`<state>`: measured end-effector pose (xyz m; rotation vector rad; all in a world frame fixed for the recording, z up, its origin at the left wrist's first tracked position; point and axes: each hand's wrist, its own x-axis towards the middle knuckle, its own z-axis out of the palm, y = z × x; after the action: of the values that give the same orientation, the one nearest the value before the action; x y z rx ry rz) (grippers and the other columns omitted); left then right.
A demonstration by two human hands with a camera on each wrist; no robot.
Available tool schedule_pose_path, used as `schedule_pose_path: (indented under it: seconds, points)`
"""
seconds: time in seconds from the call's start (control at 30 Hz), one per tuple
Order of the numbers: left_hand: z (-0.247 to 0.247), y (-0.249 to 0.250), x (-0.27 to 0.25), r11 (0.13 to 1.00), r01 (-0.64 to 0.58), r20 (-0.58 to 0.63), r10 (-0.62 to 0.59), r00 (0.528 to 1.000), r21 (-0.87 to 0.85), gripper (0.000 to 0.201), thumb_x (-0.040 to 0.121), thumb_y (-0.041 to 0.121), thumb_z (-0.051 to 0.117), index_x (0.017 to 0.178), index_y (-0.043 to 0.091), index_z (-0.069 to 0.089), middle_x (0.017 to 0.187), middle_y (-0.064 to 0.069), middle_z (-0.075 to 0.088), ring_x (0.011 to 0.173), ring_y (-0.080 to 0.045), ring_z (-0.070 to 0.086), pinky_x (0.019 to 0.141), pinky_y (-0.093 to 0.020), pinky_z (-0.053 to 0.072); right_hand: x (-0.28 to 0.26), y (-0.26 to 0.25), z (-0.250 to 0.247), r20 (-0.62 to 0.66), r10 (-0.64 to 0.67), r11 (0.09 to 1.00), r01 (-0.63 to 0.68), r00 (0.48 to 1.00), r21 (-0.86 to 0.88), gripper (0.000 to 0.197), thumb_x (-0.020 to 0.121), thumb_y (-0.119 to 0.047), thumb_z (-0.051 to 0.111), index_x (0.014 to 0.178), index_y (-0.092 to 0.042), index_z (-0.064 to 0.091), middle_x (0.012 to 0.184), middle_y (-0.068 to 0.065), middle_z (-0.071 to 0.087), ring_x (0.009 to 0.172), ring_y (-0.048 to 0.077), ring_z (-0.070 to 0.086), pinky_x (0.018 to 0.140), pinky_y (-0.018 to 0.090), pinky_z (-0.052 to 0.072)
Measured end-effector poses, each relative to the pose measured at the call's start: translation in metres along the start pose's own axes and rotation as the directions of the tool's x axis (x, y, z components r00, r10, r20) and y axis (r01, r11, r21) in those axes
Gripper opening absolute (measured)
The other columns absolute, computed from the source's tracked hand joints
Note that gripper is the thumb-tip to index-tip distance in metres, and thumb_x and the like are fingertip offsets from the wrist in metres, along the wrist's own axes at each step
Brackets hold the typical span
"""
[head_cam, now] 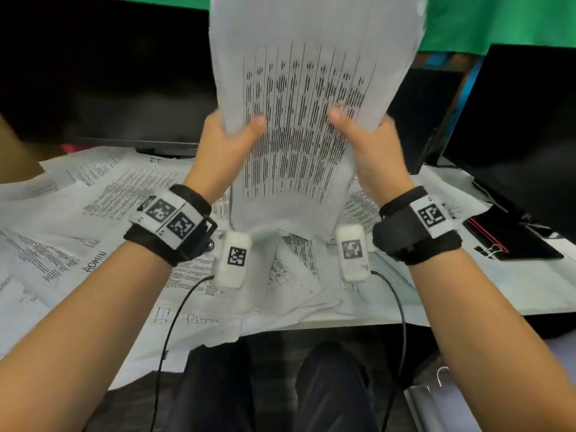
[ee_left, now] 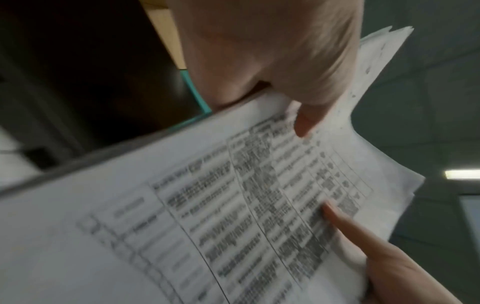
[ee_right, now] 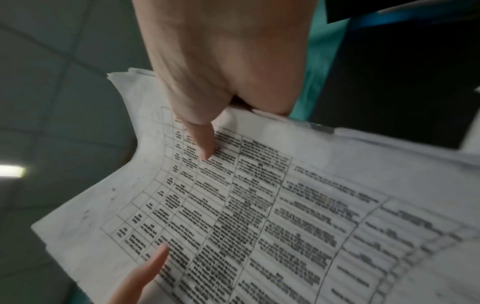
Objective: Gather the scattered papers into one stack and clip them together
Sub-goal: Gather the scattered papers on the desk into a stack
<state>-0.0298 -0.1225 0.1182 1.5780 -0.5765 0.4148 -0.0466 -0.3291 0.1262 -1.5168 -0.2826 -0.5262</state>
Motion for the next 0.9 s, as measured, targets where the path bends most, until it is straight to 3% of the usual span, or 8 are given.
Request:
schedule_pose_path:
  seconds: [0.1, 0.2, 0.3, 0.43, 0.6, 0.67, 0.77, 0.9]
  points:
    - [-0.012, -0.053, -0.025, 0.927, 0.357, 0.208, -0.373, 0.904, 0.112, 0.06, 0.071, 0.054, 0.07, 0.121, 0.023, 0.055, 0.123, 0.001, 0.06, 0.112, -0.013, 0.057, 0.1, -0.037, 0.045, -0.023, 0.059, -0.013, 0.11, 0.319, 0.946, -0.309, 0.941, -0.096, 0.048, 0.084, -0.022, 0.074, 0.129, -0.015, 0.059, 0.123, 0.0, 0.069, 0.116, 0.018, 0.064, 0.107, 0.05, 0.044]
    - [-0.012, -0.09, -0.044, 0.809, 0.533, 0.21, -0.582, 0.786, 0.246, 0.115, 0.05, 0.076, 0.069, 0.144, 0.018, 0.035, 0.143, -0.005, 0.047, 0.127, -0.024, 0.049, 0.108, -0.051, 0.037, -0.047, 0.097, -0.014, 0.147, 0.466, 0.883, -0.45, 0.872, -0.131, 0.076, 0.061, -0.051, 0.086, 0.128, -0.025, 0.061, 0.124, -0.006, 0.068, 0.119, 0.017, 0.062, 0.109, 0.053, 0.041]
    - [0.005, -0.075, -0.038, 0.84, 0.503, 0.097, -0.529, 0.843, 0.205, 0.081, 0.084, 0.045, 0.065, 0.146, 0.011, 0.027, 0.144, 0.0, 0.042, 0.131, -0.02, 0.043, 0.108, -0.035, 0.033, -0.039, 0.093, 0.0, -0.025, 0.405, 0.912, -0.406, 0.914, -0.067, 0.092, 0.05, -0.06, 0.087, 0.127, -0.02, 0.058, 0.121, -0.003, 0.069, 0.115, 0.018, 0.063, 0.105, 0.049, 0.046]
    - [0.011, -0.055, -0.022, 0.919, 0.393, 0.002, -0.393, 0.919, 0.032, 0.036, 0.09, 0.02, 0.061, 0.123, 0.023, 0.046, 0.119, 0.012, 0.052, 0.109, 0.005, 0.051, 0.094, -0.013, 0.038, -0.017, 0.07, 0.003, -0.055, 0.268, 0.962, -0.264, 0.962, 0.066, 0.034, 0.08, -0.023, 0.079, 0.11, -0.024, 0.063, 0.117, -0.001, 0.07, 0.114, 0.018, 0.064, 0.103, 0.041, 0.048]
    - [-0.012, -0.143, -0.045, 0.695, 0.69, 0.226, -0.719, 0.658, 0.203, 0.09, 0.058, 0.064, 0.079, 0.131, 0.021, 0.049, 0.133, -0.006, 0.056, 0.117, -0.024, 0.057, 0.101, -0.048, 0.044, -0.046, 0.13, -0.021, 0.115, 0.636, 0.771, -0.62, 0.763, -0.148, 0.043, 0.083, -0.016, 0.075, 0.124, -0.017, 0.063, 0.124, 0.003, 0.068, 0.116, 0.024, 0.063, 0.106, 0.051, 0.044]
    - [-0.01, -0.149, -0.05, 0.73, 0.679, 0.159, -0.682, 0.714, 0.079, 0.071, 0.073, 0.051, 0.075, 0.13, 0.016, 0.05, 0.127, -0.005, 0.061, 0.111, -0.022, 0.061, 0.096, -0.044, 0.049, -0.052, 0.137, -0.024, 0.05, 0.639, 0.77, -0.638, 0.768, -0.034, 0.04, 0.087, -0.013, 0.071, 0.127, -0.012, 0.062, 0.122, 0.003, 0.069, 0.111, 0.021, 0.065, 0.101, 0.045, 0.05]
    - [-0.003, -0.139, -0.051, 0.716, 0.698, 0.113, -0.694, 0.711, 0.007, 0.088, 0.068, 0.063, 0.072, 0.138, 0.018, 0.042, 0.137, -0.001, 0.053, 0.119, -0.024, 0.054, 0.1, -0.048, 0.042, -0.046, 0.133, -0.027, -0.03, 0.581, 0.813, -0.581, 0.814, -0.02, 0.042, 0.09, -0.019, 0.069, 0.129, -0.01, 0.061, 0.121, 0.004, 0.069, 0.109, 0.02, 0.066, 0.096, 0.038, 0.053]
    - [0.006, -0.149, -0.061, 0.649, 0.721, 0.074, -0.753, 0.654, 0.242, 0.046, 0.096, 0.033, 0.053, 0.131, 0.003, 0.05, 0.121, -0.004, 0.059, 0.105, -0.024, 0.055, 0.082, -0.028, 0.044, -0.031, 0.137, -0.036, -0.009, 0.631, 0.61, -0.503, 0.776, -0.612, 0.045, 0.097, -0.04, 0.055, 0.127, -0.006, 0.057, 0.116, 0.007, 0.065, 0.103, 0.024, 0.062, 0.086, 0.031, 0.049]
